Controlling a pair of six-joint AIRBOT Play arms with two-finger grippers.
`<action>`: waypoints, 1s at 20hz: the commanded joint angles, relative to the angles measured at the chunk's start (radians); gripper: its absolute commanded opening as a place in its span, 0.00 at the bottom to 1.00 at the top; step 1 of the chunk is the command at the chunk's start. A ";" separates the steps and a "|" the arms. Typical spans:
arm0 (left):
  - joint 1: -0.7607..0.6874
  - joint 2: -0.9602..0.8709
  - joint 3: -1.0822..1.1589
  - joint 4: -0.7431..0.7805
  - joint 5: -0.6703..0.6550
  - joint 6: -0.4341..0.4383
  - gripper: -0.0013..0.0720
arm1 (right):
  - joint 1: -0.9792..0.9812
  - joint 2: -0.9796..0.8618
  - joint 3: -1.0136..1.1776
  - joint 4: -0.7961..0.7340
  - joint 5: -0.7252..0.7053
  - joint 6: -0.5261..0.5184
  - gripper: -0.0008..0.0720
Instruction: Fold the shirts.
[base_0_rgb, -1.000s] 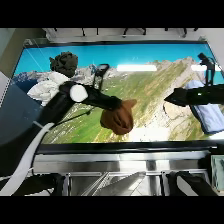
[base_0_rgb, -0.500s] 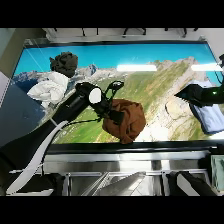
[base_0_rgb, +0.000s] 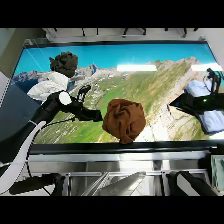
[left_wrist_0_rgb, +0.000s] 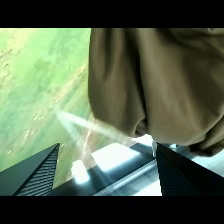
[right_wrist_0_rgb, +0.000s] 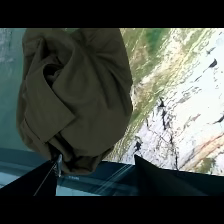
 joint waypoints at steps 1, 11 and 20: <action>0.055 -0.105 -0.031 -0.307 0.080 0.187 0.90 | 0.057 -0.001 -0.053 0.001 0.008 0.003 0.72; -0.055 -0.309 0.172 -0.344 0.055 0.204 0.45 | 0.140 0.002 -0.053 0.021 0.011 0.025 0.72; -0.037 -0.270 0.171 -0.297 0.033 0.216 0.04 | 0.138 0.001 -0.053 0.021 0.007 0.027 0.71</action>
